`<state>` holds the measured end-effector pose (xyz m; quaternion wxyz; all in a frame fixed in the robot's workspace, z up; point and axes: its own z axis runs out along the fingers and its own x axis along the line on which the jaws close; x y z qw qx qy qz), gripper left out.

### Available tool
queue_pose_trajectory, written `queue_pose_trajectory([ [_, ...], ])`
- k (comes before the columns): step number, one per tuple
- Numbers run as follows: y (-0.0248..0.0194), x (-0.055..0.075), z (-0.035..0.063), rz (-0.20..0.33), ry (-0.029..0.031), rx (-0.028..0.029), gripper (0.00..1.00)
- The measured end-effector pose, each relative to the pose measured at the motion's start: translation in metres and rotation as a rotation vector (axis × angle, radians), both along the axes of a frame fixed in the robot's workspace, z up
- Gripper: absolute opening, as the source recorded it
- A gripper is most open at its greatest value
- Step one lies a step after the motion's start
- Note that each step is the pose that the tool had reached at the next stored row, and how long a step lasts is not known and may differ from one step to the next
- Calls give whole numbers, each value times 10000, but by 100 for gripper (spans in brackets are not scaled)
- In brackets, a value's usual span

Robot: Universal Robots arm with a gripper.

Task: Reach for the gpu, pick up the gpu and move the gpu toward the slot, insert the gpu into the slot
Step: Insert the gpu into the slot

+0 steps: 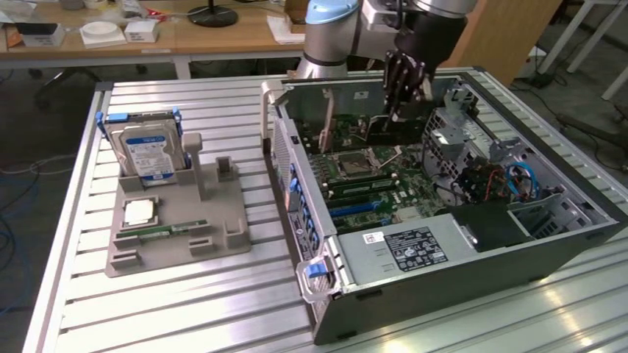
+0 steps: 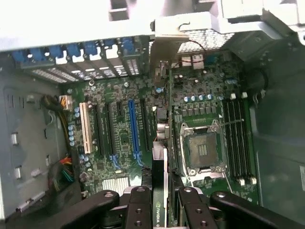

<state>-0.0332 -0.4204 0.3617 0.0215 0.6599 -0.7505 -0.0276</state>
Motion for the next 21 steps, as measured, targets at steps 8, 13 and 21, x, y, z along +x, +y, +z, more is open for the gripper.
queue_pose_trajectory([
  [8, -11, 1, -84, 867, -24, 3, 26],
  [13, -31, 4, -175, 869, -26, 6, 26],
  [21, -81, 13, -278, 870, -36, 5, 26],
])
